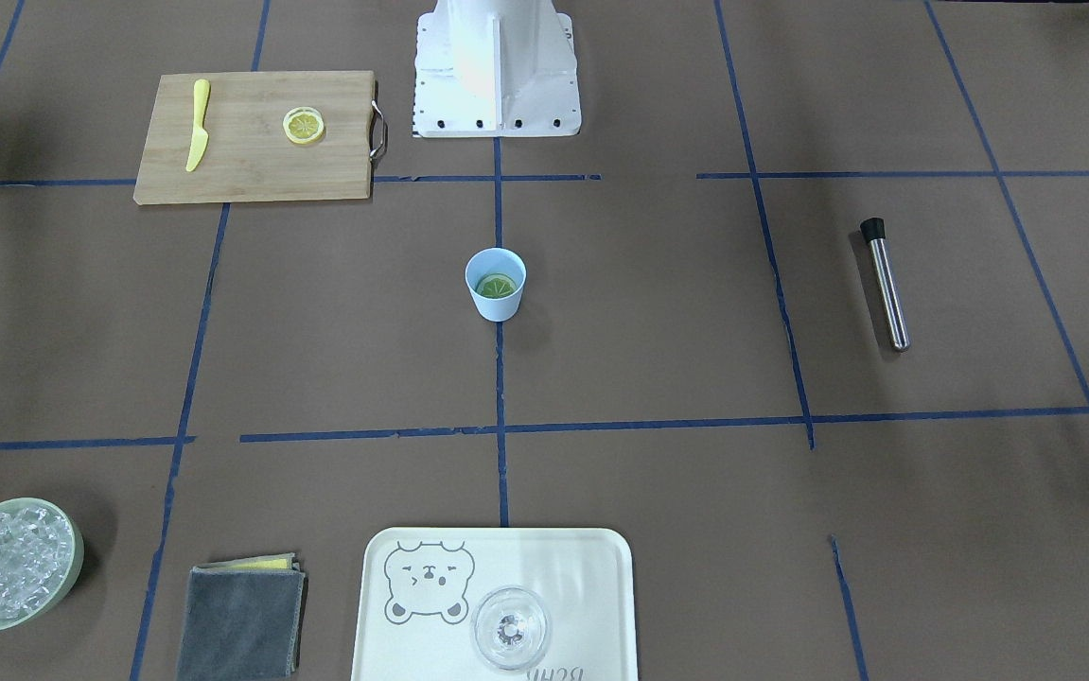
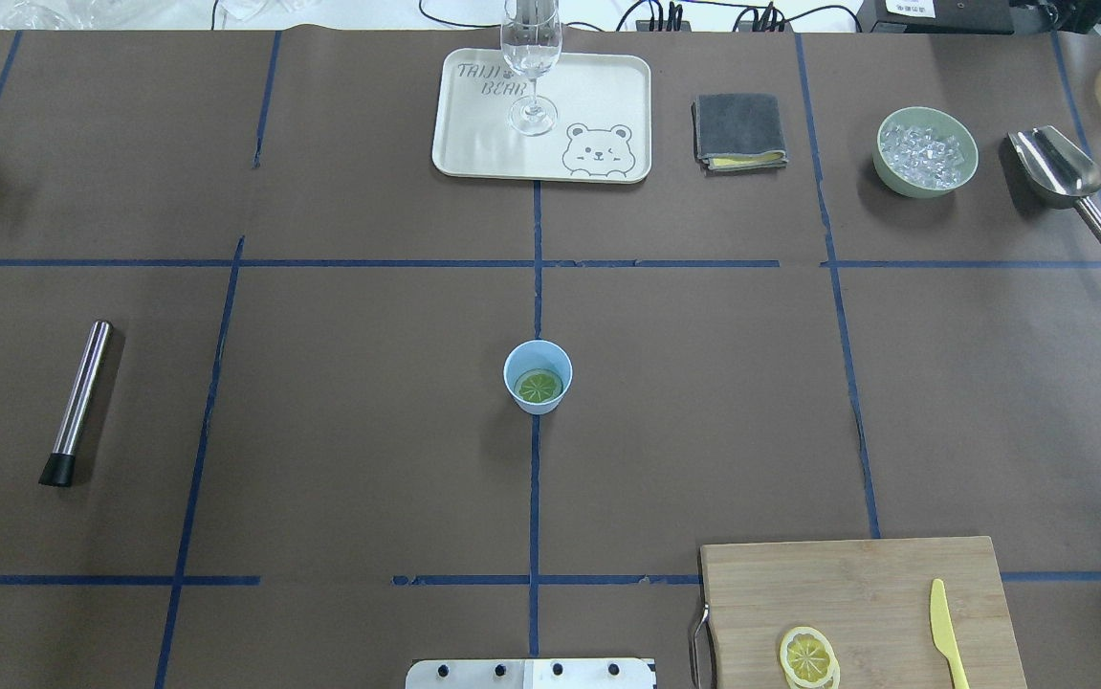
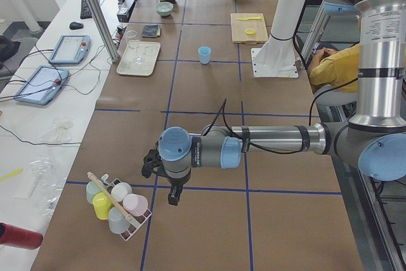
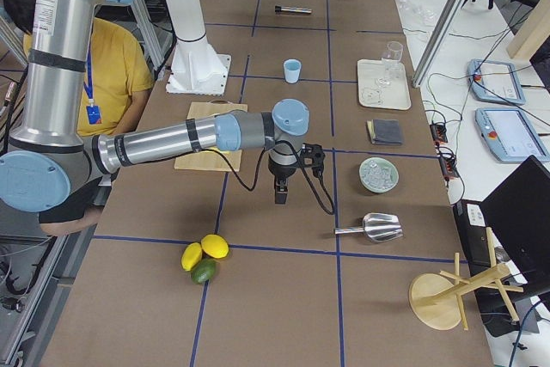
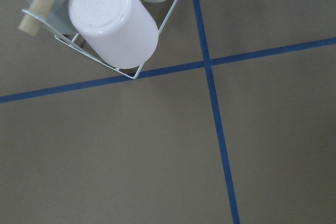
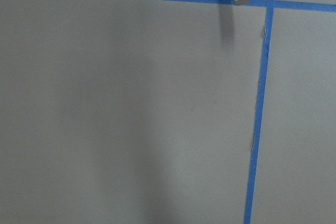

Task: Squeeze lemon into cup

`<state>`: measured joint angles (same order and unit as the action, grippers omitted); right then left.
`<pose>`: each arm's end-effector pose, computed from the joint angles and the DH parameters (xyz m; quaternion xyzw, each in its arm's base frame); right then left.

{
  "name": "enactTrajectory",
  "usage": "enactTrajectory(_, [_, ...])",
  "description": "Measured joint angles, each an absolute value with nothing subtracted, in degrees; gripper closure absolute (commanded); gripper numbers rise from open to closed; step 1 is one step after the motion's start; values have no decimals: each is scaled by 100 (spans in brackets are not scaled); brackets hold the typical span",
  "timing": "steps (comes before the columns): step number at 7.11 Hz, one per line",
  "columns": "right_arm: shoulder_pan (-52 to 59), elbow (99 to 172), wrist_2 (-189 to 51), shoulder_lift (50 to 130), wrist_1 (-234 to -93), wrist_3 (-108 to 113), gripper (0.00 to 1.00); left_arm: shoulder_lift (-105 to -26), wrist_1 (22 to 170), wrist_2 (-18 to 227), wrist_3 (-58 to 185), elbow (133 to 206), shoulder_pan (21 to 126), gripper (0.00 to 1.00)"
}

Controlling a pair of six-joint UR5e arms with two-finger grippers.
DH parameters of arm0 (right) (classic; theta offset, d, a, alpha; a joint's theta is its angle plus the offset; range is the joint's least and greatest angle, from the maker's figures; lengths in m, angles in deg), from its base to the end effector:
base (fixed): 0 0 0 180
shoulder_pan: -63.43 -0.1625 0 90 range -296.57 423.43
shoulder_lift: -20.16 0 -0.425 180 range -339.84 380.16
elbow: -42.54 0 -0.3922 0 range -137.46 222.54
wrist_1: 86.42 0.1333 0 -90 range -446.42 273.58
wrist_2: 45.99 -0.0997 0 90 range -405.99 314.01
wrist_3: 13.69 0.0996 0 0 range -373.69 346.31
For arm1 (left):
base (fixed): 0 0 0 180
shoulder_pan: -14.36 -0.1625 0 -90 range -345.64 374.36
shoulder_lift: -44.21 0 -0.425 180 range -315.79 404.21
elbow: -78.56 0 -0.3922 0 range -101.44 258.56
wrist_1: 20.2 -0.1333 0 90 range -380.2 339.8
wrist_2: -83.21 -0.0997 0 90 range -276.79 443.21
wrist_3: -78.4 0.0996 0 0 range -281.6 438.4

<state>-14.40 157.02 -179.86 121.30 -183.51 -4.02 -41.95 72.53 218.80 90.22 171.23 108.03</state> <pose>-0.0229 -0.4108 0.5495 -0.0210 -0.3758 -0.0406 0.9256 -0.0918 -0.4603 0.6615 0.0646 0.3822 0.0708 0.9191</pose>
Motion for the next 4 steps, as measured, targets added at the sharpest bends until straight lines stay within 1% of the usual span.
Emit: enactTrajectory(4, [-1436,15680,-17976,12124,-18354,-411,0,-4074,7266,21844,9002,17149,10804,0])
